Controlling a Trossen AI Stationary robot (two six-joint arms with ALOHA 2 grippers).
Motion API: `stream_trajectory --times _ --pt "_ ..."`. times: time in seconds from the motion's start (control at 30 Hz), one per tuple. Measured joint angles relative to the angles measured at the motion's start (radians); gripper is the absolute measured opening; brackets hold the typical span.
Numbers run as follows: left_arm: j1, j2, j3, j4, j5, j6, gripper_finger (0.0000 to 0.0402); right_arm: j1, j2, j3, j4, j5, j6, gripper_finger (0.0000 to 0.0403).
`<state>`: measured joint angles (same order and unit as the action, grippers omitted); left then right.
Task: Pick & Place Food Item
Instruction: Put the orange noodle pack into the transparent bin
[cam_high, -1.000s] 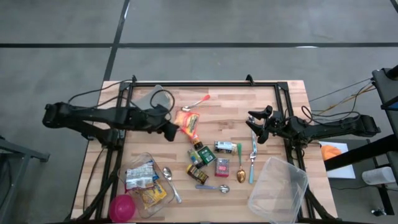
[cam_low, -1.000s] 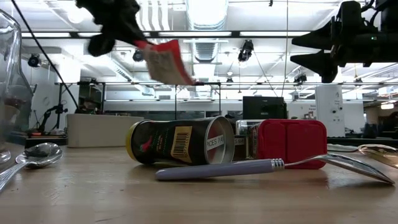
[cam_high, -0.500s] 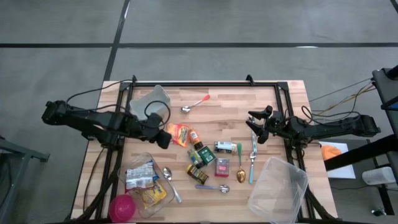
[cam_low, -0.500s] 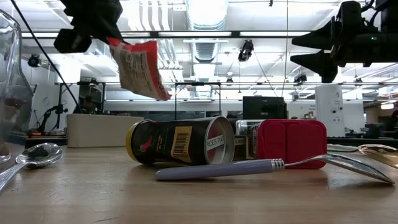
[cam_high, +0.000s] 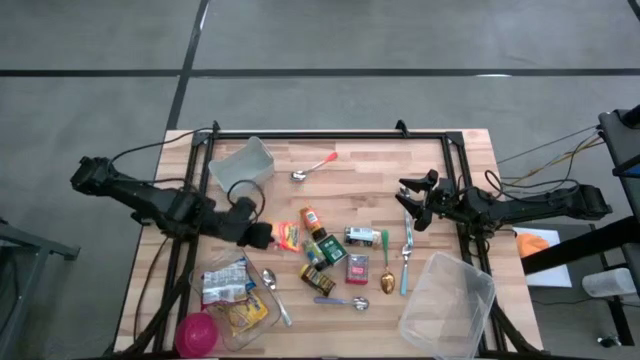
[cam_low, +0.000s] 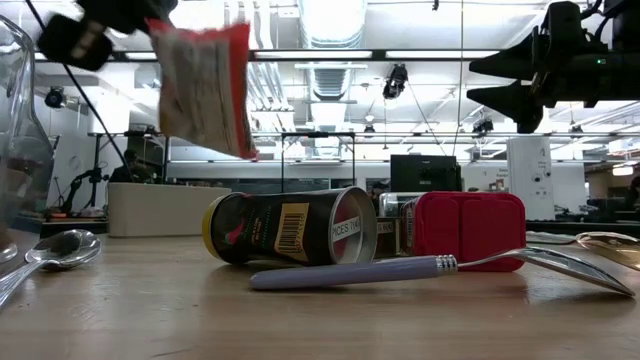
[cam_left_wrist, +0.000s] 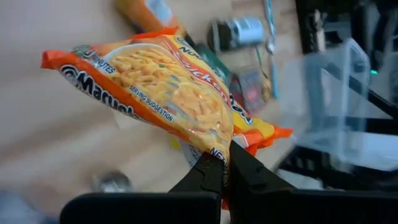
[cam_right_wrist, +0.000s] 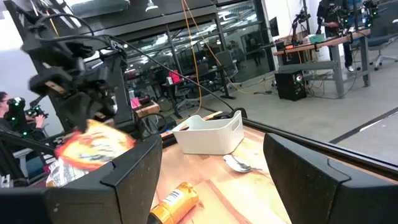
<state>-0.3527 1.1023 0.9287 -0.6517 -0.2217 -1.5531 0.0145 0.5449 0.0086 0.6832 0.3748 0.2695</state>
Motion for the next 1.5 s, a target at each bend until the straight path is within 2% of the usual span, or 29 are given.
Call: stream_trajectory --times 0.23,0.43,0.5,0.67,0.83,1.23,1.5 --pt "-0.193 0.001 0.024 -0.022 -0.121 -0.369 0.0 0.0 0.0 0.0 0.0 0.0 0.0 0.0276" --pt "-0.345 0.031 0.104 -0.052 -0.283 -0.581 0.0 0.0 0.0 0.0 0.0 0.0 0.0 0.0276" --pt "-0.376 0.049 0.146 -0.05 -0.315 -0.592 0.0 0.0 0.0 0.0 0.0 0.0 0.0 0.0276" --pt "-0.434 0.093 0.234 -0.047 -0.316 -0.557 0.0 0.0 0.0 0.0 0.0 0.0 0.0 0.0276" --pt "-0.486 0.136 0.263 -0.046 -0.31 -0.502 0.0 0.0 0.0 0.0 0.0 0.0 0.0 0.0276" --pt "-0.613 0.208 0.258 -0.033 -0.3 -0.765 0.0 0.0 0.0 0.0 0.0 0.0 0.0 0.0276" --pt "-0.643 0.243 0.258 -0.059 -0.302 -0.786 0.0 0.0 0.0 0.0 0.0 0.0 0.0 0.0276"
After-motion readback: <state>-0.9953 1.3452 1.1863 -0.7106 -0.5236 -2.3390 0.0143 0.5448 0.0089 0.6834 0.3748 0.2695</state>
